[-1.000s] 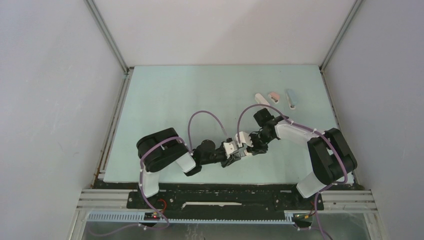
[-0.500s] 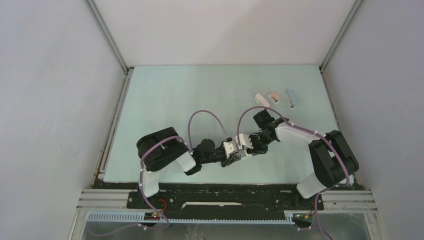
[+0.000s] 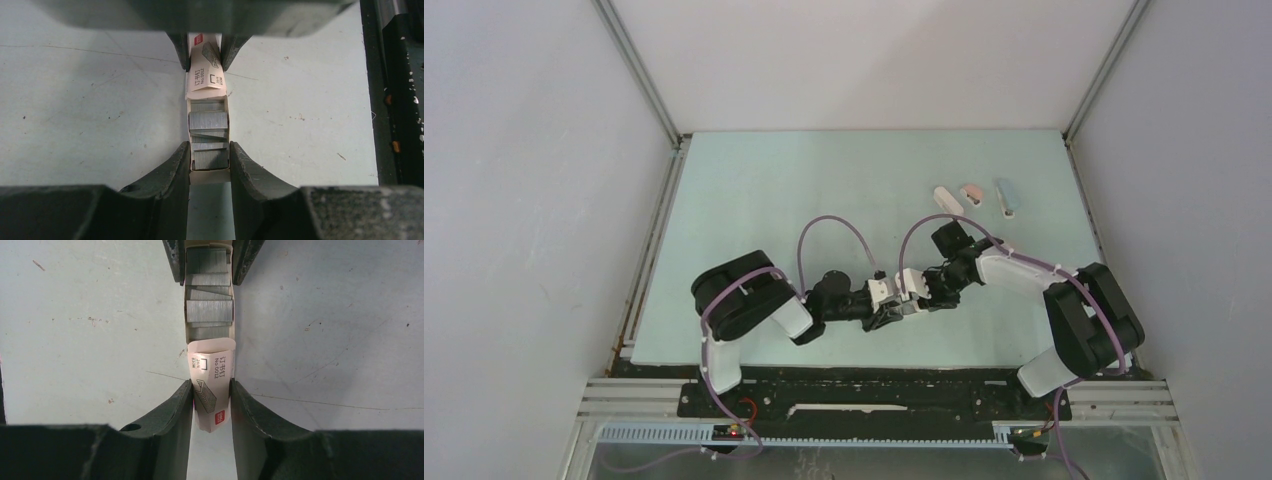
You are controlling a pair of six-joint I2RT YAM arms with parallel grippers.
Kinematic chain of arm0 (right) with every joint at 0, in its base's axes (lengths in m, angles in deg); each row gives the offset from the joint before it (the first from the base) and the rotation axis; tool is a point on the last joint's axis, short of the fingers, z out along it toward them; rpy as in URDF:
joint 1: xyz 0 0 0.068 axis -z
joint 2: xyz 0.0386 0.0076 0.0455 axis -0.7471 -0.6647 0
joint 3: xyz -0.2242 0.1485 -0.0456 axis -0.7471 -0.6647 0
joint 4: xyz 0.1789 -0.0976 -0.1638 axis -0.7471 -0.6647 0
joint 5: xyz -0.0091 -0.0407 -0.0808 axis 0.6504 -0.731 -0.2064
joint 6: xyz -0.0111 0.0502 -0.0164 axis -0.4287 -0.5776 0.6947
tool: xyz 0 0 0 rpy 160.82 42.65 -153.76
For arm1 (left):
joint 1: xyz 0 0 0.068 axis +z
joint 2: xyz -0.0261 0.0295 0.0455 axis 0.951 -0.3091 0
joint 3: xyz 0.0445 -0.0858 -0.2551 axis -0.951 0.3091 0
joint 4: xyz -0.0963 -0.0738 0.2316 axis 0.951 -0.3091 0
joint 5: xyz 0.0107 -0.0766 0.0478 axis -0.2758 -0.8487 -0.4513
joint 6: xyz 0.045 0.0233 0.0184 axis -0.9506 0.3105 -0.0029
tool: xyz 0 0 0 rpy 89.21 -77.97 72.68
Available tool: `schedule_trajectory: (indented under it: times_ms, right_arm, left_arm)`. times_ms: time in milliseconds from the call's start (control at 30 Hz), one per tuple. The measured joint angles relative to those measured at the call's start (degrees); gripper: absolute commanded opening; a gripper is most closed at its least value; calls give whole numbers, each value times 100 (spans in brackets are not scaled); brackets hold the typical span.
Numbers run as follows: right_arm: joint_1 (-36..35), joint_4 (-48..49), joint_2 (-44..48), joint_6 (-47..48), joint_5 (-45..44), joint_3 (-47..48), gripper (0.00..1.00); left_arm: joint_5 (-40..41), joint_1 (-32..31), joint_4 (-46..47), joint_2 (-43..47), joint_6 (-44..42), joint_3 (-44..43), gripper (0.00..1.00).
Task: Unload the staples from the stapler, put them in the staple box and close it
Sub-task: Close the staple box at the center of the board.
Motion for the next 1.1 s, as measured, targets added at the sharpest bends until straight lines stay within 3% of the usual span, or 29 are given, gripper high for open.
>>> schedule_trajectory:
  times_ms: [1100]
  right_arm:
    - [-264, 269, 271, 476, -17, -293, 41]
  left_arm:
    - [-857, 251, -787, 361, -205, 0, 33]
